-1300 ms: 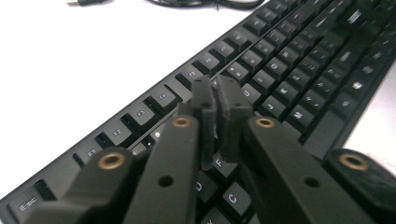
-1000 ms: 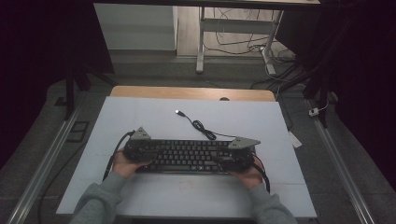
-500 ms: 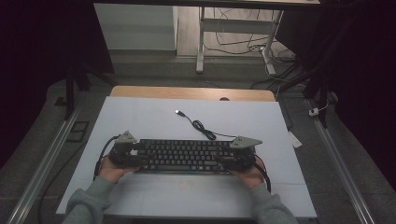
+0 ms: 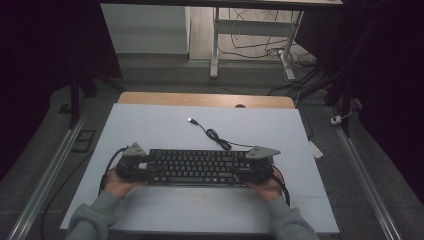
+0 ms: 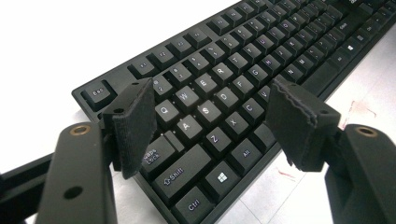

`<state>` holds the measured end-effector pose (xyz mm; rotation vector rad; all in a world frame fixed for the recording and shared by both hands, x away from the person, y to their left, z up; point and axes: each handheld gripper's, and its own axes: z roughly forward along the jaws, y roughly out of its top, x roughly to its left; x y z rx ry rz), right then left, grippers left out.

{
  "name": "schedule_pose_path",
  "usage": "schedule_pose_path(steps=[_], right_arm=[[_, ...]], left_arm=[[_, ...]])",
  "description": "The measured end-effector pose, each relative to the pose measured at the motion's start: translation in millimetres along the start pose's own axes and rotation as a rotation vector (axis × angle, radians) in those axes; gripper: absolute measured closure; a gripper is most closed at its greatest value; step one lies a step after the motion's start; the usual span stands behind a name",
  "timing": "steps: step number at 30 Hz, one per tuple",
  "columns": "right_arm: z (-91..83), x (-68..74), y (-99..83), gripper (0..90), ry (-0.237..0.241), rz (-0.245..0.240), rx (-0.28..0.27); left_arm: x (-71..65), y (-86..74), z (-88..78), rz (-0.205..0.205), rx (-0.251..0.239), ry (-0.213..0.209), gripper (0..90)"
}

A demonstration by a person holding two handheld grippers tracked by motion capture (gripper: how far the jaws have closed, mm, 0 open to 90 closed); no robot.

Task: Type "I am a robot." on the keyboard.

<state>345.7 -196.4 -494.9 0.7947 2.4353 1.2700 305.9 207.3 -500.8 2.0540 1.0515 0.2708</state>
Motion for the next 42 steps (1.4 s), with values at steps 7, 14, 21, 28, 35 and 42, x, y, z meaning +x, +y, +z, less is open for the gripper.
schedule_pose_path(steps=[7, 14, 21, 28, 35, 42], right_arm=[[-0.7, 3.1, 5.8, 47.5, 0.005, -0.01, -0.016], [3.7, 9.2, 15.7, 60.3, 0.058, -0.013, -0.016], [12.5, 15.3, 24.1, 80.1, 0.094, -0.02, 0.004], [23.8, 22.9, 33.5, 90.0, 0.126, -0.034, 0.024], [43.1, 25.9, 33.6, 90.0, 0.127, -0.023, 0.084], [54.3, 31.8, 31.7, 90.0, 0.157, -0.035, 0.117]], left_arm=[[-1.0, 0.4, 1.6, 0.006, 0.005, 0.001, 33.3], [-1.2, 0.6, 2.6, 0.006, 0.01, 0.004, 33.4], [-1.5, 0.8, 3.5, 0.012, 0.014, 0.005, 33.3], [-1.8, 0.8, 3.8, 0.01, 0.017, 0.006, 33.3], [-2.1, 0.5, 3.2, 0.013, 0.016, 0.007, 33.2], [-1.6, -0.4, 2.2, 0.009, 0.016, 0.01, 33.2]])
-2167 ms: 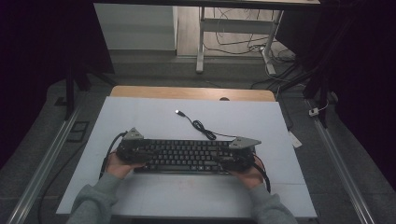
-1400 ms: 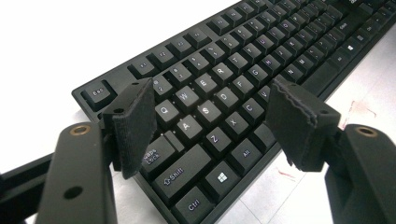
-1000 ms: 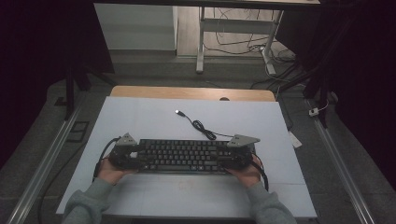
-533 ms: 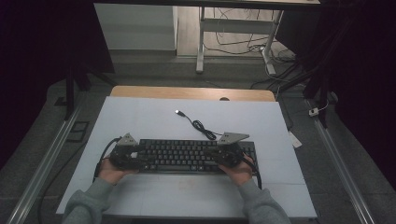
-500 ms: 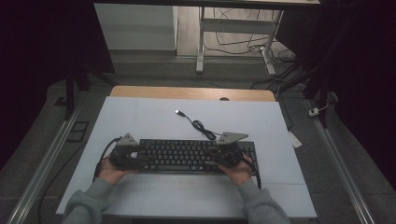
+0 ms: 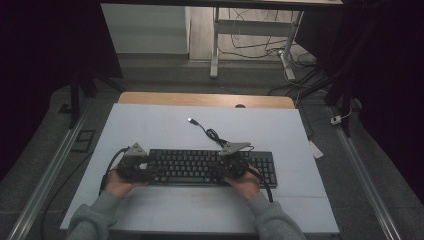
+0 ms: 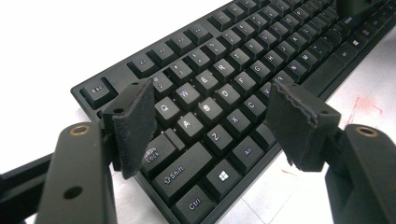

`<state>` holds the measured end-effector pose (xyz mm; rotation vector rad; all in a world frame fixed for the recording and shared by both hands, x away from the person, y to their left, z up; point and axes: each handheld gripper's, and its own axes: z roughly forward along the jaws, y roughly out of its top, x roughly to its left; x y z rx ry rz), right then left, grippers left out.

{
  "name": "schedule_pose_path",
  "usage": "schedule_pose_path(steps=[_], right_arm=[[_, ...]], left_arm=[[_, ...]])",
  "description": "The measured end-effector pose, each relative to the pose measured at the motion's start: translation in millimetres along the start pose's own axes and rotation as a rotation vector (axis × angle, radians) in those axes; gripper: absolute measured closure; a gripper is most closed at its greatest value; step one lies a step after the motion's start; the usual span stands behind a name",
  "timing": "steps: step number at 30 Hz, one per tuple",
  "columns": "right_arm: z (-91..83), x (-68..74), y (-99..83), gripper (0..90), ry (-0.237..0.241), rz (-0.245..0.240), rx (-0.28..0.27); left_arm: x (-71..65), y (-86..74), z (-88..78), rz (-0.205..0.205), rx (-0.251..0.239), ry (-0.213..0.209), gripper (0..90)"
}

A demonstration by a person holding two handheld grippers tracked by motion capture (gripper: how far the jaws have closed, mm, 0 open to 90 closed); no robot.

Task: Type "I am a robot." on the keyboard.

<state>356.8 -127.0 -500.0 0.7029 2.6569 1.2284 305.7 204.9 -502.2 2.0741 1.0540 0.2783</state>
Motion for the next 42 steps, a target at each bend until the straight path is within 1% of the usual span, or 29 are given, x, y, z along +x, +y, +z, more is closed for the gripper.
schedule_pose_path(steps=[6, 10, 11, 16, 18, 20, 23, 26, 28, 29, 31, 35, 38, 41, 42], right_arm=[[10.2, 5.8, -0.7, 90.0, 0.018, -0.03, 0.041], [13.0, 5.9, -2.0, 90.0, 0.02, -0.031, 0.056], [13.3, 6.5, -2.2, 90.0, 0.018, -0.022, 0.062], [16.8, 6.7, -4.4, 90.0, 0.008, -0.029, 0.076], [15.0, 6.8, -3.7, 90.0, 0.005, -0.034, 0.066], [10.6, 6.4, -3.0, 90.0, 0.006, -0.036, 0.028], [1.6, 4.6, -1.8, 90.0, -0.001, -0.028, -0.006], [-7.8, 1.1, -4.5, 90.0, -0.021, -0.019, -0.027], [-14.0, -2.6, -9.1, 90.0, -0.037, -0.004, -0.04], [-16.9, -4.6, -11.7, 88.3, -0.044, 0.007, -0.049], [-24.1, -8.8, -17.0, 78.3, -0.072, 0.027, -0.06], [-37.0, -14.7, -25.9, 63.4, -0.123, 0.048, -0.08], [-46.0, -18.9, -32.9, 56.7, -0.142, 0.057, -0.092], [-56.8, -23.3, -40.9, 52.7, -0.166, 0.055, -0.093], [-58.9, -24.0, -43.0, 52.1, -0.171, 0.056, -0.101]], left_arm=[[-0.4, -0.5, -0.7, 0.001, 0.001, 0.002, 33.1], [-0.2, -1.0, -1.1, -0.003, 0.001, 0.003, 33.0], [-0.1, -1.1, -1.1, -0.002, 0.001, 0.003, 32.9], [-0.3, -1.3, -1.5, -0.001, 0.001, 0.005, 32.9], [-0.6, -1.2, -1.6, -0.001, 0.0, 0.005, 32.9], [-0.8, -1.2, -1.9, 0.0, 0.0, 0.006, 32.8], [-0.6, -1.4, -2.4, -0.001, -0.001, 0.007, 32.8], [0.2, -1.9, -2.7, -0.007, -0.002, 0.008, 32.7], [0.0, -2.1, -2.9, -0.007, -0.003, 0.008, 32.7], [-0.3, -2.2, -2.9, -0.007, -0.004, 0.008, 32.7], [-0.6, -2.4, -2.7, -0.004, -0.001, 0.007, 32.7], [-0.8, -2.6, -2.9, -0.003, -0.002, 0.007, 32.6], [-0.8, -3.1, -3.6, -0.007, -0.003, 0.009, 32.6], [-1.6, -3.8, -3.6, -0.007, -0.003, 0.008, 32.4], [-2.1, -4.2, -3.7, -0.008, -0.003, 0.008, 32.3]])
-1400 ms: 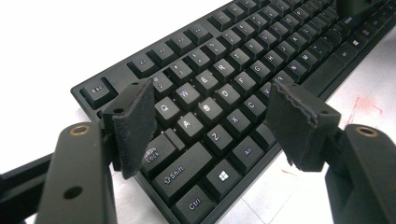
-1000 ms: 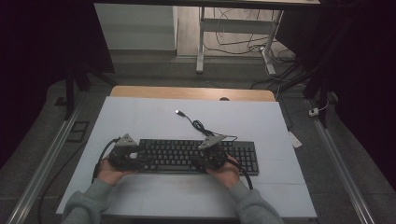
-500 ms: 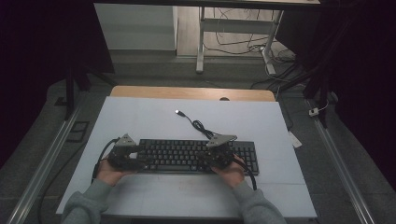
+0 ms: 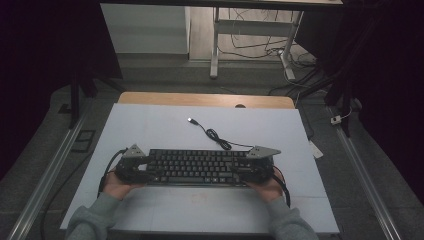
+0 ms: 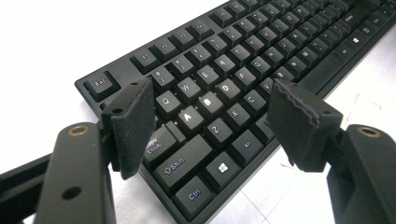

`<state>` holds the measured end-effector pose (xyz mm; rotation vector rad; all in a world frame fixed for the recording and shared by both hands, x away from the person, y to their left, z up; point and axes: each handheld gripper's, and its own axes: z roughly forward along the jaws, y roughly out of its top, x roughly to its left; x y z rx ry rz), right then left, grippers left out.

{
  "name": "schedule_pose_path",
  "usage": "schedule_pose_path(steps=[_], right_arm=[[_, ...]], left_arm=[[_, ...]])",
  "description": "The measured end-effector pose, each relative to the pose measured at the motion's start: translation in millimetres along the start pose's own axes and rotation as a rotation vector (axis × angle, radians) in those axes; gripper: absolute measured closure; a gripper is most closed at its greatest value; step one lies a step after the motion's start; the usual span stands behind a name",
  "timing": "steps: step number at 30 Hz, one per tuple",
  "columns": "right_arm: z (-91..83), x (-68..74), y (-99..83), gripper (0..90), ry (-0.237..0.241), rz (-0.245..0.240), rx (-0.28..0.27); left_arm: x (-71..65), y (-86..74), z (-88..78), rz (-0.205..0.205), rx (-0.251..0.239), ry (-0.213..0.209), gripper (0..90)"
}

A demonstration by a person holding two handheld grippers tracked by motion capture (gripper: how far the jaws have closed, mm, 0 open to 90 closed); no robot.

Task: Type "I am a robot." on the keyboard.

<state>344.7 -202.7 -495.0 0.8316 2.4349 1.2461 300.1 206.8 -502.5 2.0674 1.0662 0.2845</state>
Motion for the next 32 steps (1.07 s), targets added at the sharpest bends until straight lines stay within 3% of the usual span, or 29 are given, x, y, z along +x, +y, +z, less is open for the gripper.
schedule_pose_path(steps=[4, 7, 10, 19, 24, 32], right_arm=[[-13.9, -7.5, -9.0, 50.0, -0.013, 0.015, -0.015], [-25.7, -11.7, -17.6, 48.7, -0.047, -0.01, -0.004], [-38.3, -16.0, -26.9, 48.0, -0.051, 0.009, -0.016], [-85.0, -31.5, -58.4, 45.9, -0.12, 0.05, -0.057], [-95.0, -34.0, -67.1, 45.6, -0.128, 0.053, -0.057], [-90.4, -30.4, -65.8, 44.9, -0.117, 0.022, -0.041]], left_arm=[[-1.3, -3.5, -1.8, -0.002, 0.001, -0.001, 32.1], [-2.1, -6.8, -3.8, -0.004, -0.001, -0.002, 31.9], [-4.3, -10.7, -6.5, -0.009, -0.002, 0.0, 31.5], [-9.7, -20.3, -12.5, -0.014, -0.007, 0.006, 31.0], [-11.1, -21.9, -14.7, -0.015, -0.011, 0.008, 31.0], [-10.1, -22.4, -15.3, -0.012, -0.013, 0.008, 30.9]])
